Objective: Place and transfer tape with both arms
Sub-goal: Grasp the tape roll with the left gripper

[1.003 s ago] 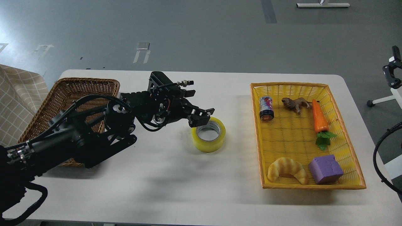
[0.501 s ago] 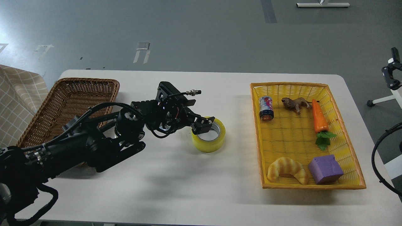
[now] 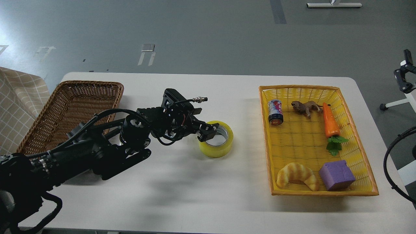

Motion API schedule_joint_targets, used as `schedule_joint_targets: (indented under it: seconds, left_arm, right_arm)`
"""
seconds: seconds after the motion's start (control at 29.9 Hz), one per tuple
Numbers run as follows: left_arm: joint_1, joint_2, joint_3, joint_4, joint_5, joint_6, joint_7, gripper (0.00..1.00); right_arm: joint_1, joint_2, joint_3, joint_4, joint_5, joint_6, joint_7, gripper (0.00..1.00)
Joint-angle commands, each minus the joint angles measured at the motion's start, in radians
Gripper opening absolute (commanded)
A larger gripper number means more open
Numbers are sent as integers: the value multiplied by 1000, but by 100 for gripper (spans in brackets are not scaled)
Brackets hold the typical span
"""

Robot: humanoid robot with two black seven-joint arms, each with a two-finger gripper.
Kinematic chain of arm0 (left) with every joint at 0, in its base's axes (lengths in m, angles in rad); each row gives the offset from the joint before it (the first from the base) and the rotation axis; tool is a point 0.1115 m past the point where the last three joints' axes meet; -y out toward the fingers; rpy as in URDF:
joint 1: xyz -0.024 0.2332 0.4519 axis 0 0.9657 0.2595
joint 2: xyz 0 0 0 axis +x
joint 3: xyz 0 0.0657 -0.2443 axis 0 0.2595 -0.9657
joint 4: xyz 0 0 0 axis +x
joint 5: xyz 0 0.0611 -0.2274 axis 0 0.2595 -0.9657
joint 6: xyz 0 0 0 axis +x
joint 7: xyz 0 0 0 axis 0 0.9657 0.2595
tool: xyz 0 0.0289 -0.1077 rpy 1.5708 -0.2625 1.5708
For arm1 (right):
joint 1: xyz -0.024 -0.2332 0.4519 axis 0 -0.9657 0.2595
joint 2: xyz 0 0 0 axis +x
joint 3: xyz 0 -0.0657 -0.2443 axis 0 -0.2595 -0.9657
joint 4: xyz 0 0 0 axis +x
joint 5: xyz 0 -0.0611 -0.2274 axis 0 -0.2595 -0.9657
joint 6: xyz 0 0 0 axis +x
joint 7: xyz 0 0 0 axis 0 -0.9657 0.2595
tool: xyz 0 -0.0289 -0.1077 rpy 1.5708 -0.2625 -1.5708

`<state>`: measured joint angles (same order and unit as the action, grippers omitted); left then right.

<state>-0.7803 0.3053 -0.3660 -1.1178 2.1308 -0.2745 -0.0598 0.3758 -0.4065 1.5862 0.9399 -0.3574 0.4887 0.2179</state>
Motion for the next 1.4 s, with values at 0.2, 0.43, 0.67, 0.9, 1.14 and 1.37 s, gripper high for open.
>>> schedule_joint_targets:
  seconds: [0.2, 0.43, 0.67, 0.9, 1.14, 1.37]
  left_arm:
    - [-1, 1, 35, 1, 0, 0, 1, 78]
    - [-4, 0, 35, 18, 0, 0, 15, 73]
    - [-1, -3, 35, 18, 0, 0, 14, 67]
    - [1, -5, 35, 24, -2, 0, 14, 62]
    - [3, -15, 35, 30, -3, -2, 14, 62]
    - [3, -15, 68, 32, -11, 0, 14, 62]
  right_arm:
    - [0, 9, 0, 0, 0, 0, 0, 100]
    - [0, 9, 0, 0, 0, 0, 0, 100]
    - [0, 9, 0, 0, 0, 0, 0, 100]
    - [0, 9, 0, 0, 0, 0, 0, 100]
    - [0, 11, 0, 0, 0, 0, 0, 100]
    - [0, 9, 0, 0, 0, 0, 0, 100]
